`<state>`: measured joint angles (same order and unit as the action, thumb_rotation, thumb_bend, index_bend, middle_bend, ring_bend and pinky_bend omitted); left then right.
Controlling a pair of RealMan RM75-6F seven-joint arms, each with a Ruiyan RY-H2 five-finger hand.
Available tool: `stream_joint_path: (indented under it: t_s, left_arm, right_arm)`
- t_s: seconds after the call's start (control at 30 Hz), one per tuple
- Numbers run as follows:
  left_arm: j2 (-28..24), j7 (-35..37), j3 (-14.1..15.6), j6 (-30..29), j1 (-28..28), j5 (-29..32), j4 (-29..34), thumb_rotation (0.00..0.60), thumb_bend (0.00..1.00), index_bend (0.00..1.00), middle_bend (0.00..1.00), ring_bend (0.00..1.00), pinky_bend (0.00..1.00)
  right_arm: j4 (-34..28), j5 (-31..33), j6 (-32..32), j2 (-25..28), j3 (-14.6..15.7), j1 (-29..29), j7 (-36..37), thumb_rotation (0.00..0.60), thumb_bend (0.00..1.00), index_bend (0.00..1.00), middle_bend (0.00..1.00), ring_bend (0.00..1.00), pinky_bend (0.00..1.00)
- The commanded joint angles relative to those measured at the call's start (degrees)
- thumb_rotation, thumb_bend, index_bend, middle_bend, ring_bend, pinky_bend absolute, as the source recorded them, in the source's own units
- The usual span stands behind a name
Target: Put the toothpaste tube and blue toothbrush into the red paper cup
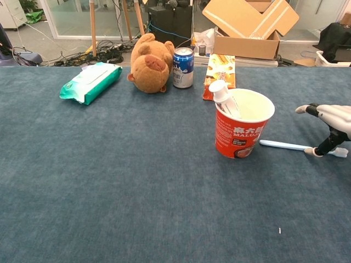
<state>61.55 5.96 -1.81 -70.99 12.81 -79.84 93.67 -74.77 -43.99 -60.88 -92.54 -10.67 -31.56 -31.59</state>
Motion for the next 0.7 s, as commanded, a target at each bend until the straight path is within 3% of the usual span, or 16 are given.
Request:
stream_joint_path:
  t_s: [0.03, 0.3, 0.5, 0.7]
  left_arm:
    - [0.09, -0.05, 0.04, 0.04, 0.00, -0.01, -0.07, 0.600, 0.00, 0.00, 0.00, 0.00, 0.00]
    - [0.25, 0.17, -0.02, 0.05, -0.07, 0.18, -0.27, 0.600, 0.00, 0.00, 0.00, 0.00, 0.00]
    - [0.22, 0.19, 0.05, -0.04, -0.15, 0.06, -0.21, 0.600, 0.00, 0.00, 0.00, 0.00, 0.00]
    - [0.22, 0.09, 0.01, -0.13, -0.17, 0.04, -0.09, 0.600, 0.00, 0.00, 0.00, 0.00, 0.00]
  right_arm:
    - [1.98, 1.01, 0.50, -0.57, -0.78, -0.40, -0.12, 0.600, 0.17, 0.02, 0.00, 0.00, 0.21]
    - [4.71, 1.50, 1.37, -1.50, -2.37, -0.56, 2.05, 0.600, 0.18, 0.02, 0.00, 0.00, 0.21]
    - [-2.36, -2.07, -0.51, 2.02, -1.87, 0.85, 4.01, 0.600, 0.18, 0.02, 0.00, 0.00, 0.21]
    - [-9.30, -6.66, -0.10, 6.73, -0.58, 1.14, 5.07, 0.600, 0.18, 0.19, 0.00, 0.00, 0.21]
